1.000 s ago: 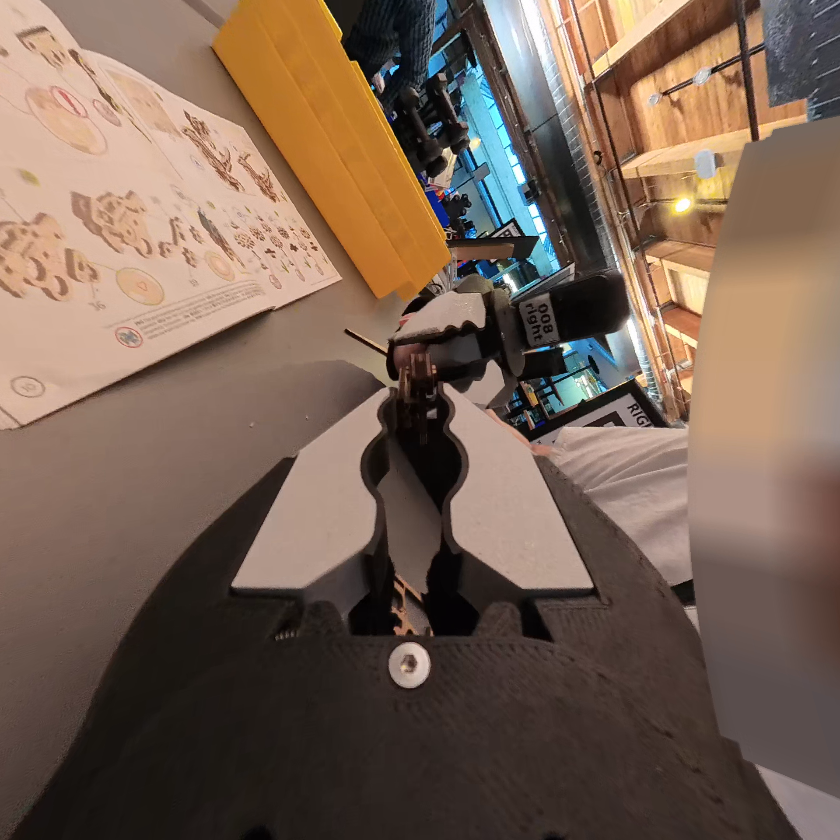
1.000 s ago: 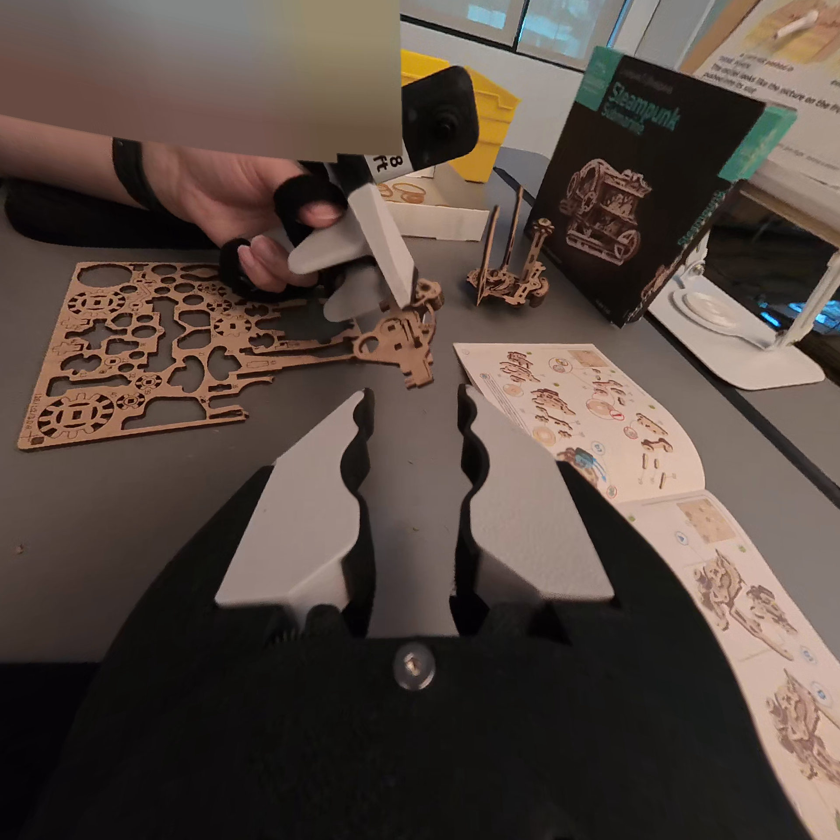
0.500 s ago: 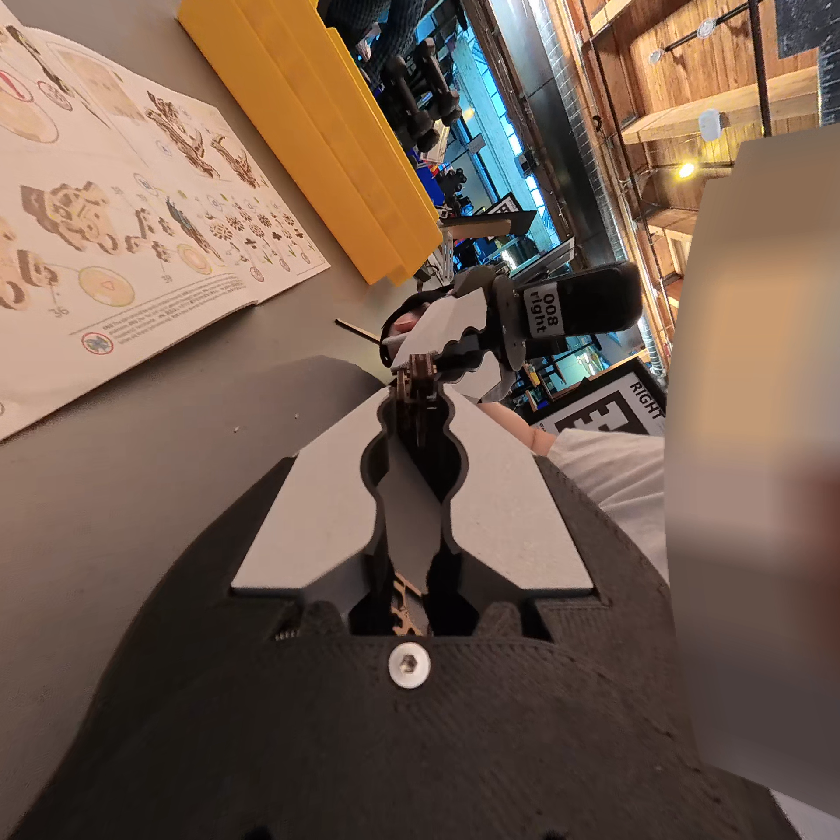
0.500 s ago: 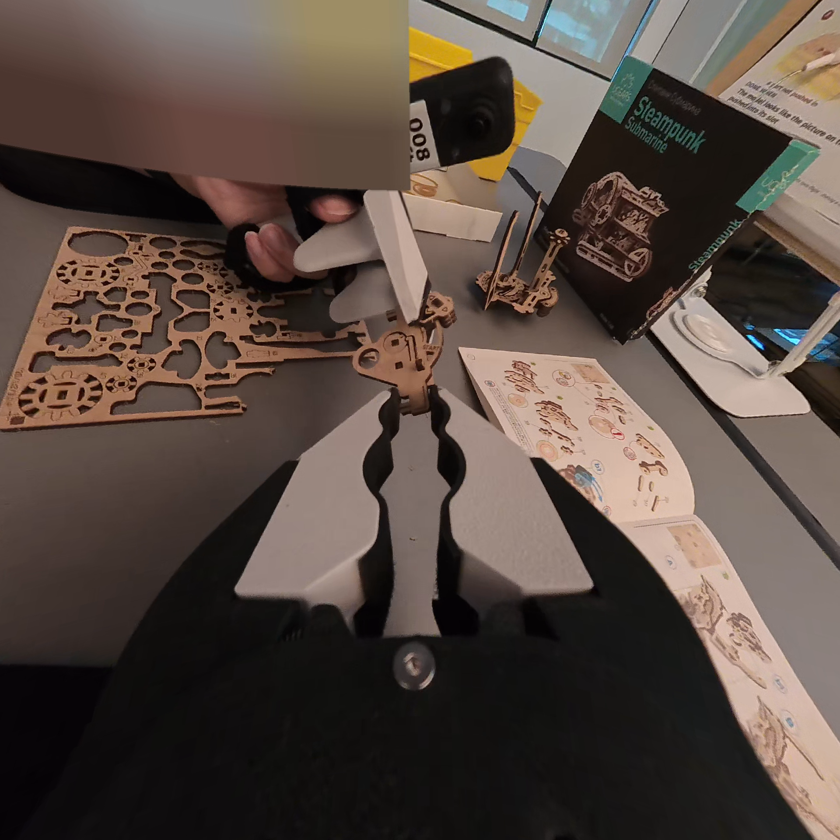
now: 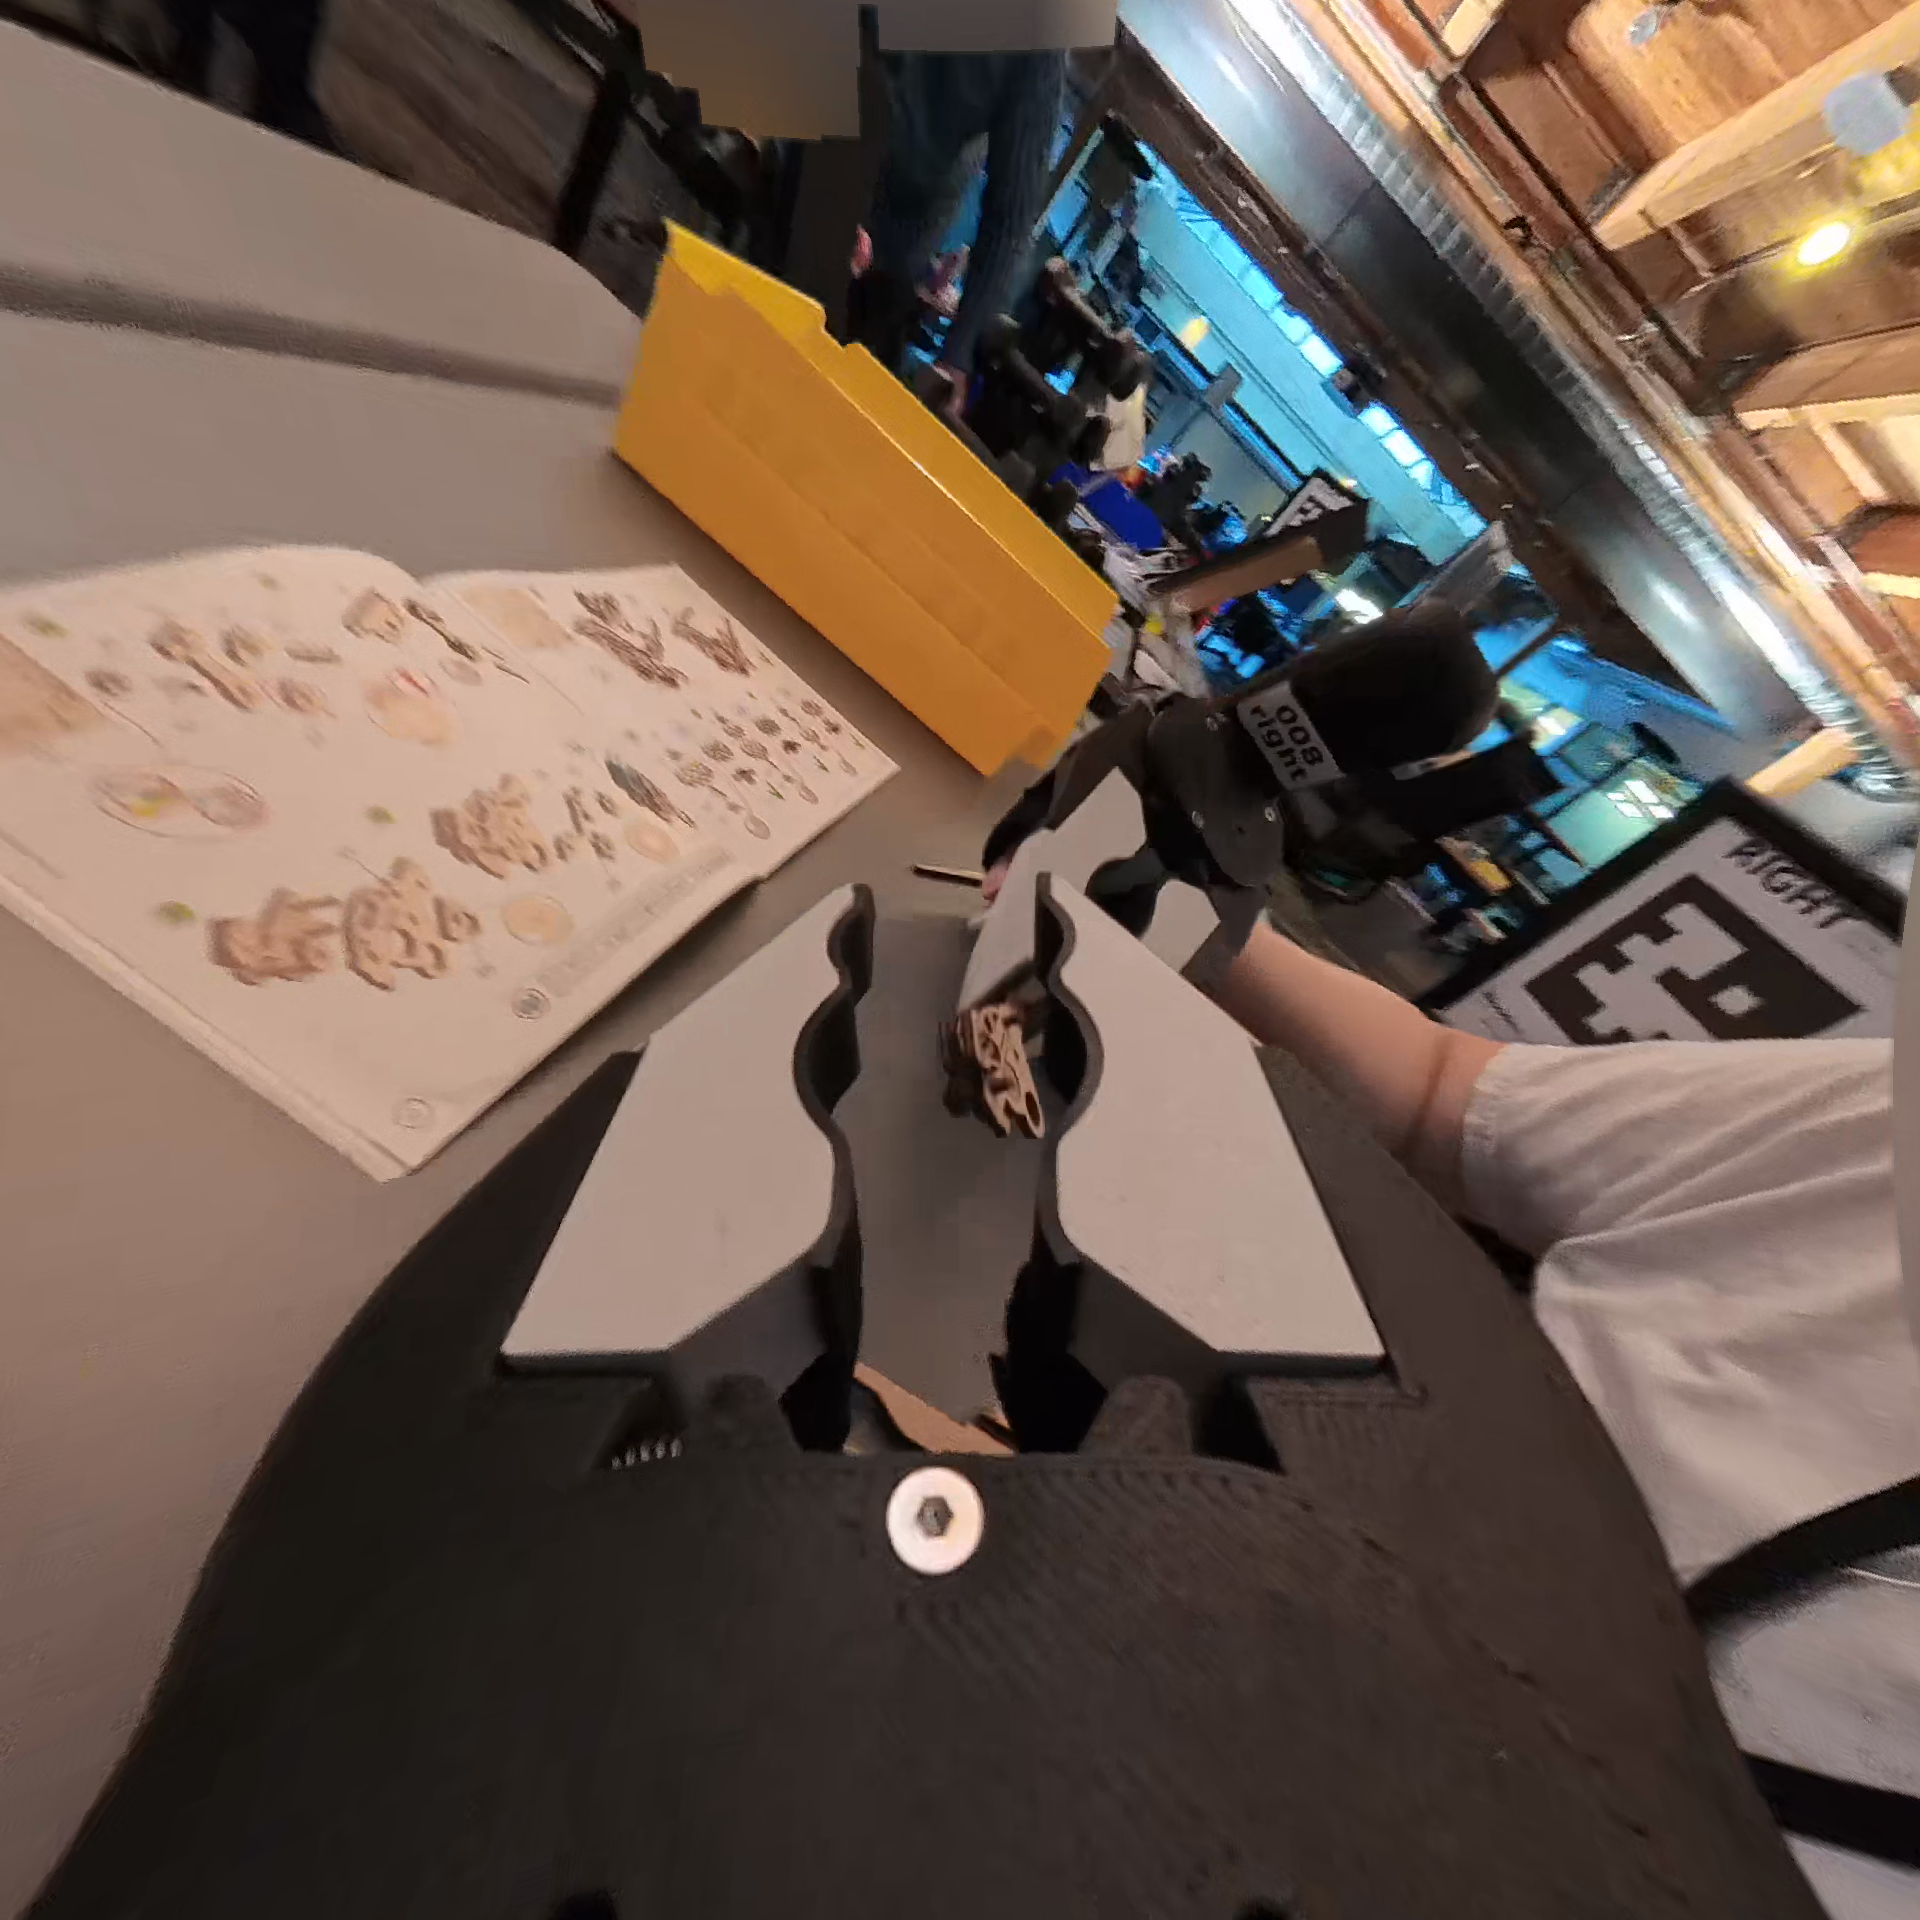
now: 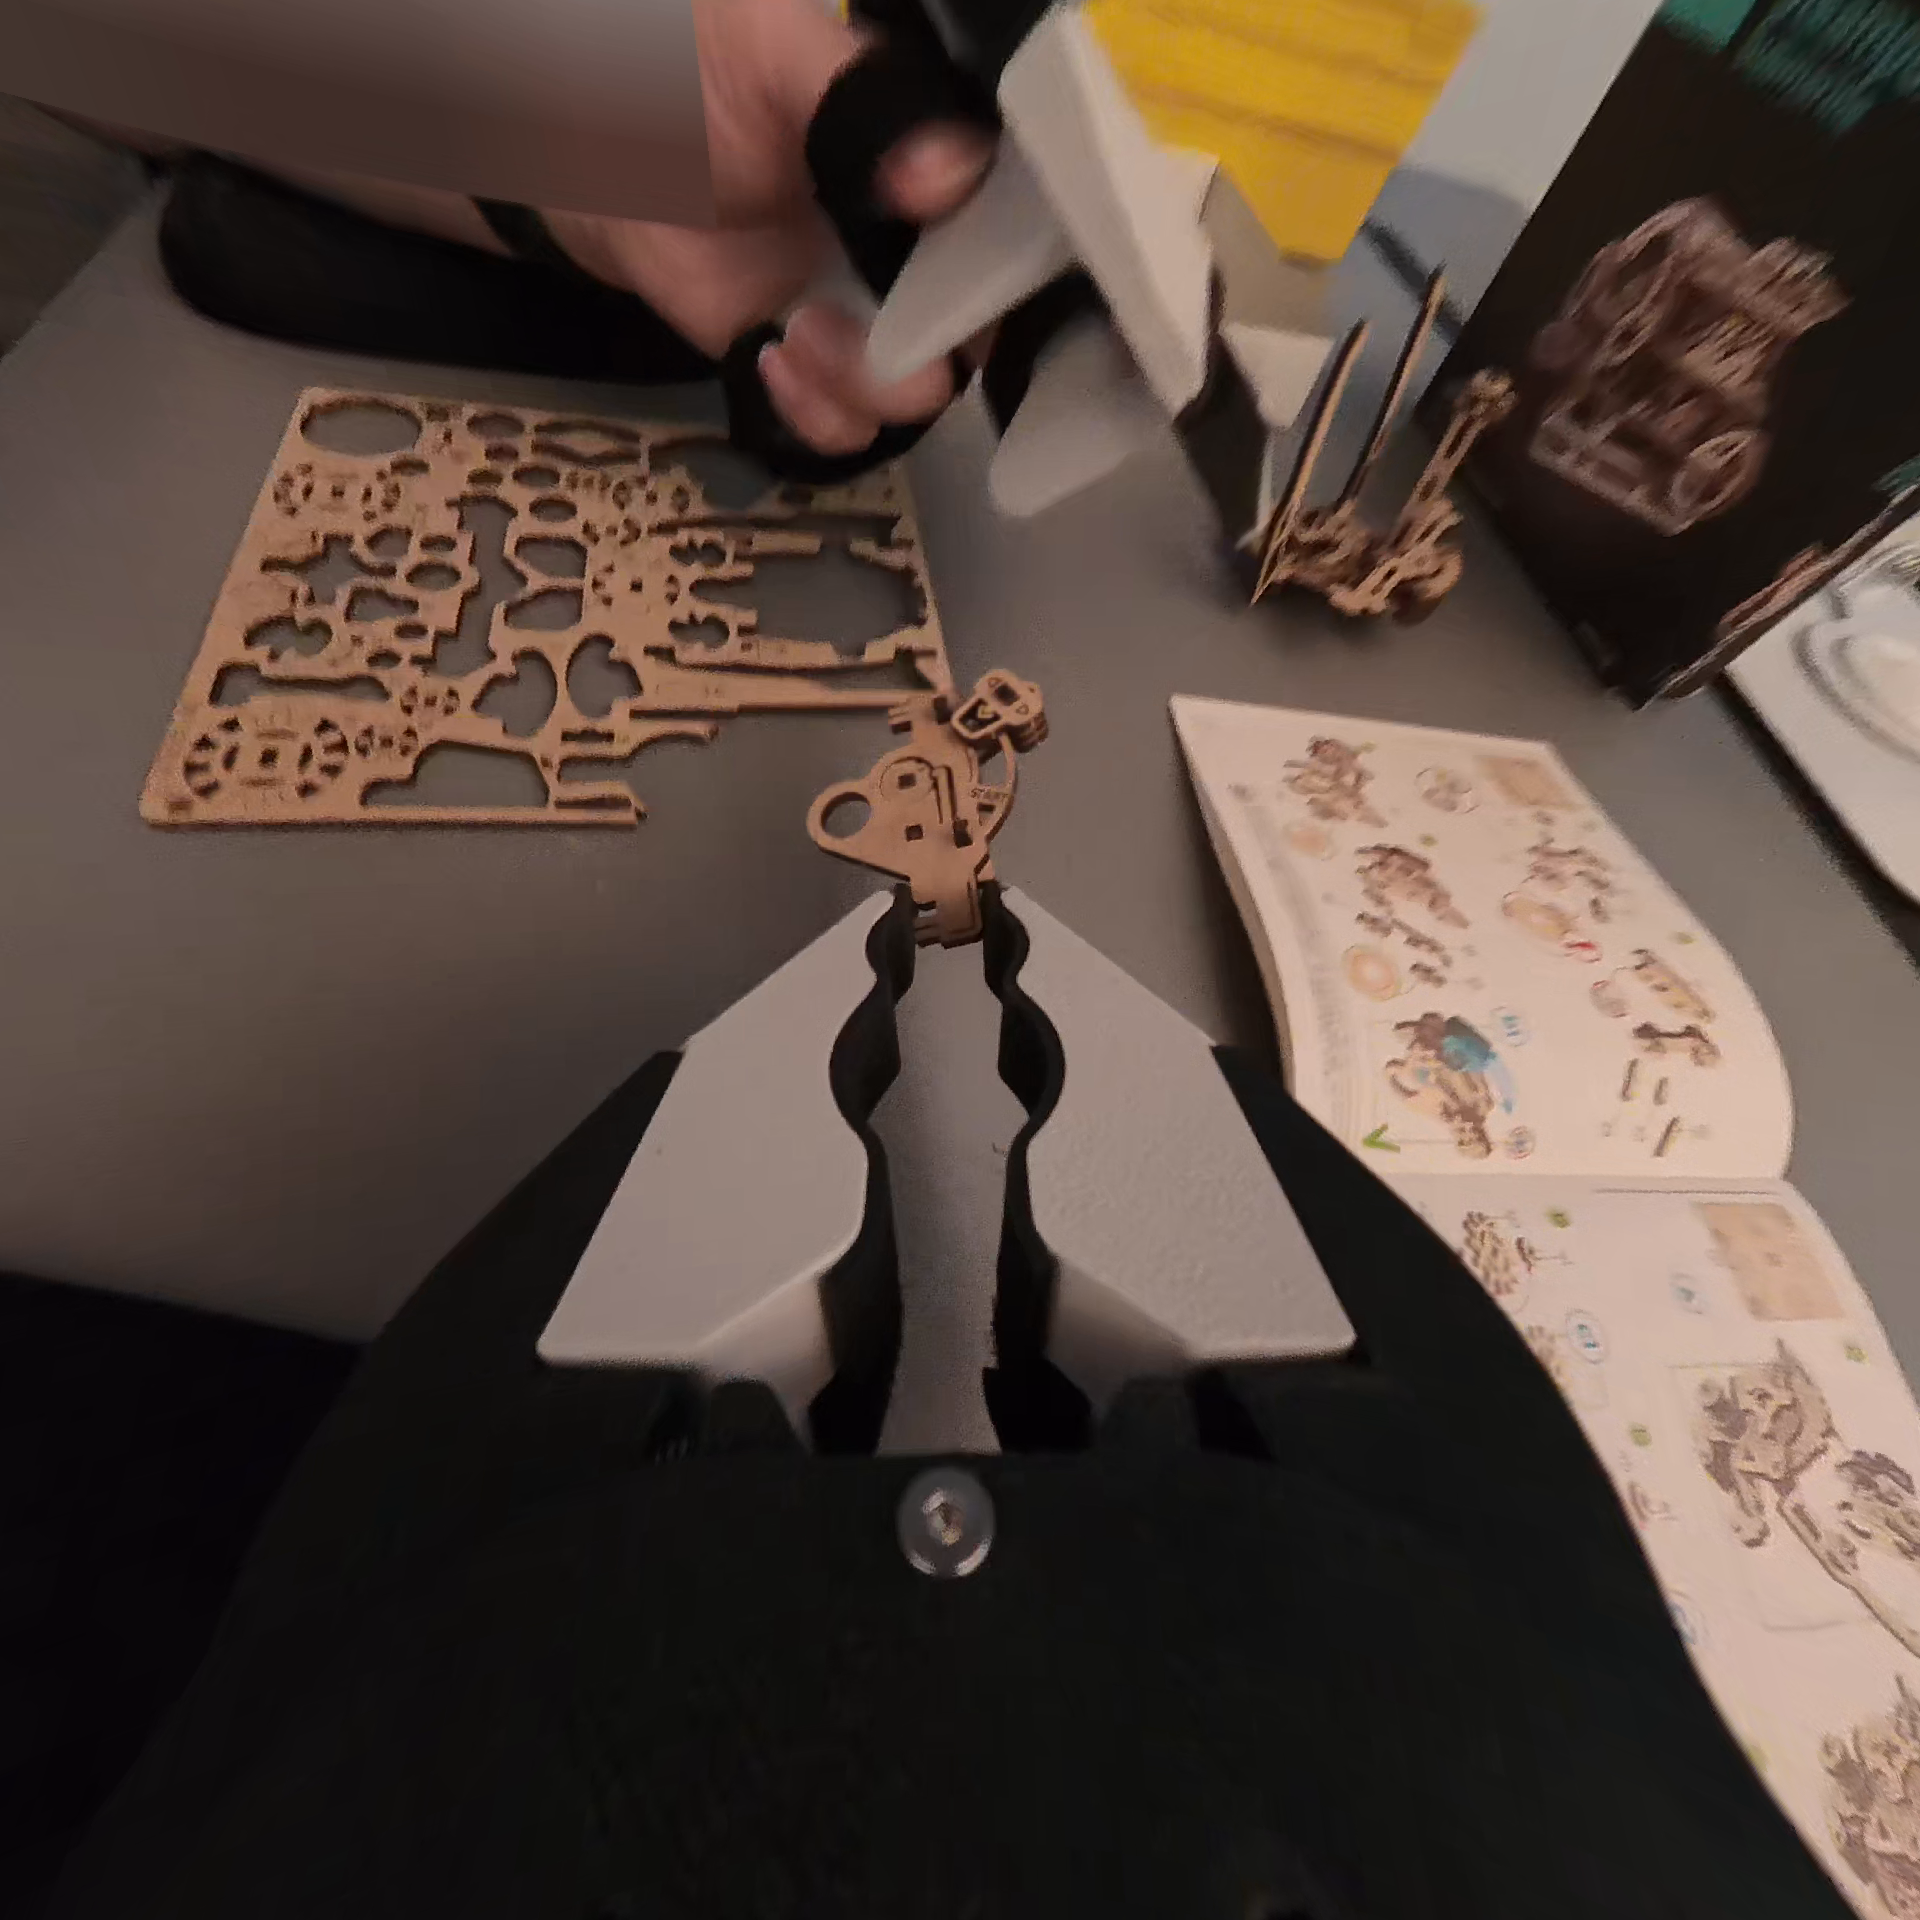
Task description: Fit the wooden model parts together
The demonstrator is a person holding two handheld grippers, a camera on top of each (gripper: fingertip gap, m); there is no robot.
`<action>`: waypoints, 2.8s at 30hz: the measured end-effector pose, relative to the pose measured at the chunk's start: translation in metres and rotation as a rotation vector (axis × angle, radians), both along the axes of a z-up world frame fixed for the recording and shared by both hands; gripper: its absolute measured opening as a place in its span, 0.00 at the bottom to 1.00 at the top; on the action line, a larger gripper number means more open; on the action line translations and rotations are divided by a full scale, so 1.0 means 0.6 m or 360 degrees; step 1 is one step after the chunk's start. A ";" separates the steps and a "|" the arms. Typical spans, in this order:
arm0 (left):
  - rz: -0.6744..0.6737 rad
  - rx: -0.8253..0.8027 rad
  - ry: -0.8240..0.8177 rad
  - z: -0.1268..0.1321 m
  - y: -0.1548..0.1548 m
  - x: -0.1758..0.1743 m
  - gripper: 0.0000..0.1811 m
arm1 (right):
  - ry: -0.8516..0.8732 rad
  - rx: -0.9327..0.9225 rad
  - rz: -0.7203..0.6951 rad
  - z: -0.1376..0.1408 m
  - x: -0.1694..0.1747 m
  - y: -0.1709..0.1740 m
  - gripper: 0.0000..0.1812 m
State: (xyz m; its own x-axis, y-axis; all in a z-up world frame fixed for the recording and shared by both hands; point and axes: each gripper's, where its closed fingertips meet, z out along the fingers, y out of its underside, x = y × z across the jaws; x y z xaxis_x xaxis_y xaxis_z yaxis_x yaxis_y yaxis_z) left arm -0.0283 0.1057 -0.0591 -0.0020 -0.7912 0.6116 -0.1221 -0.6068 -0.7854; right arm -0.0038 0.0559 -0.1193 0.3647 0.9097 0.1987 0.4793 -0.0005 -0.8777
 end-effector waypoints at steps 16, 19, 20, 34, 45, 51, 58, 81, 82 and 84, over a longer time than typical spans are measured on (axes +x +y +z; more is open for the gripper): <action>0.0108 0.0079 0.0153 -0.032 0.033 -0.002 0.12 | -0.0285 -0.0024 0.0065 -0.052 0.010 0.009 0.14; 0.0089 -0.0004 0.0121 -0.032 0.032 -0.004 0.12 | -0.0286 0.0020 0.0058 -0.050 0.013 0.006 0.14; 0.0085 -0.0032 0.0110 -0.032 0.032 -0.004 0.12 | -0.0303 0.0025 0.0056 -0.052 0.015 0.004 0.14; 0.0123 -0.0005 0.0077 -0.025 0.036 -0.008 0.11 | -0.0194 0.0245 -0.0129 -0.007 0.036 0.022 0.14; 0.0187 0.0070 0.0136 -0.032 0.045 -0.014 0.11 | -0.0255 0.0414 -0.0243 0.002 0.042 0.036 0.08; 0.0201 0.0083 0.0145 -0.033 0.046 -0.016 0.10 | -0.0267 0.0390 -0.0241 -0.002 0.042 0.034 0.06; 0.0237 0.0245 0.0201 -0.033 0.048 -0.018 0.09 | -0.0215 0.0387 -0.0276 0.007 0.047 0.037 0.05; 0.0496 0.0677 0.0303 0.127 -0.036 -0.219 0.14 | -0.0226 -0.0093 -0.0109 0.017 -0.110 -0.085 0.22; 0.0522 0.0692 0.0393 0.109 -0.052 -0.243 0.14 | -0.0234 -0.0174 -0.0088 0.007 -0.120 -0.100 0.22; 0.0593 0.0688 0.0470 0.086 -0.088 -0.282 0.15 | -0.0207 -0.0359 -0.0054 -0.007 -0.135 -0.130 0.24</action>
